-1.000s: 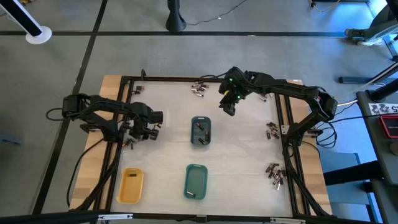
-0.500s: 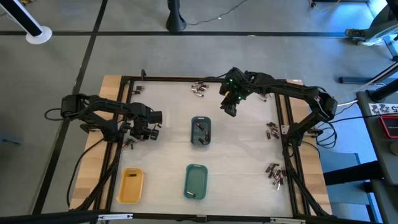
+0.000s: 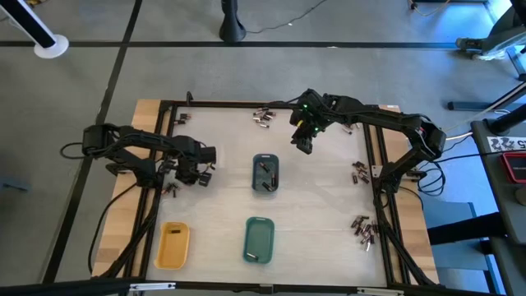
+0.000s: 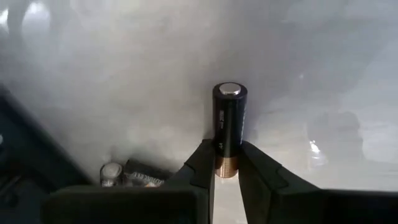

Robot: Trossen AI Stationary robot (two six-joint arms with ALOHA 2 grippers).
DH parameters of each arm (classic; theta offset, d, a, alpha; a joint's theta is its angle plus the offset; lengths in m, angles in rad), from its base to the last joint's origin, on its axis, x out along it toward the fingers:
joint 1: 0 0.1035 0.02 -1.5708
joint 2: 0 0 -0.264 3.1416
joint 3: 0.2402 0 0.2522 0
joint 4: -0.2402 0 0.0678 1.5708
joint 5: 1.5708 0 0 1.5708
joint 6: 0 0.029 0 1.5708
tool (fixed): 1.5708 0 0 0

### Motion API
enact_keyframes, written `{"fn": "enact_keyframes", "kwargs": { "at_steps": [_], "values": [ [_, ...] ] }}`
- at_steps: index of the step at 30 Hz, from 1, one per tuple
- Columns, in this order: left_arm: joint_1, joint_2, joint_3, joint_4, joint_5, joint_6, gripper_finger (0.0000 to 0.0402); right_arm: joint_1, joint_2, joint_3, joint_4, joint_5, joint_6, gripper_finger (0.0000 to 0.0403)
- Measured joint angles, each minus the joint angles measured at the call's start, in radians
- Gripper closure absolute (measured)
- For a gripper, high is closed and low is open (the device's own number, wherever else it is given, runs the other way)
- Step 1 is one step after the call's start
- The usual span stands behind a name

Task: Sort batteries
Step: Put the large black battery into the blue bin

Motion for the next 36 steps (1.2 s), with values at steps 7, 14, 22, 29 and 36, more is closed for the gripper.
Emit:
{"fn": "enact_keyframes", "kwargs": {
  "at_steps": [7, 14, 22, 29, 36],
  "values": [
    [0.002, -0.001, 0.116, 0.131, -0.006, 0.11, 0.0361, 0.0, 0.0, 0.0, 0.0, 0.0, 0.056, 0.0285],
    [0.058, -0.003, 0.223, 0.404, 0.004, 0.285, 0.0364, 0.0, 0.0, 0.0, -0.034, 0.037, 0.106, 0.0285],
    [0.142, 0.049, 0.289, 0.664, 0.162, 0.348, 0.0364, 0.0, 0.0, 0.0, -0.08, 0.128, 0.17, 0.0285],
    [0.121, 0.19, 0.375, 0.707, 0.264, 0.373, 0.0358, 0.0, 0.0, 0.0, -0.102, 0.184, 0.182, 0.0285],
    [0.099, 0.331, 0.486, 0.664, 0.306, 0.402, 0.0359, 0.0, 0.0, 0.0, -0.101, 0.185, 0.189, 0.0285]
  ]
}}
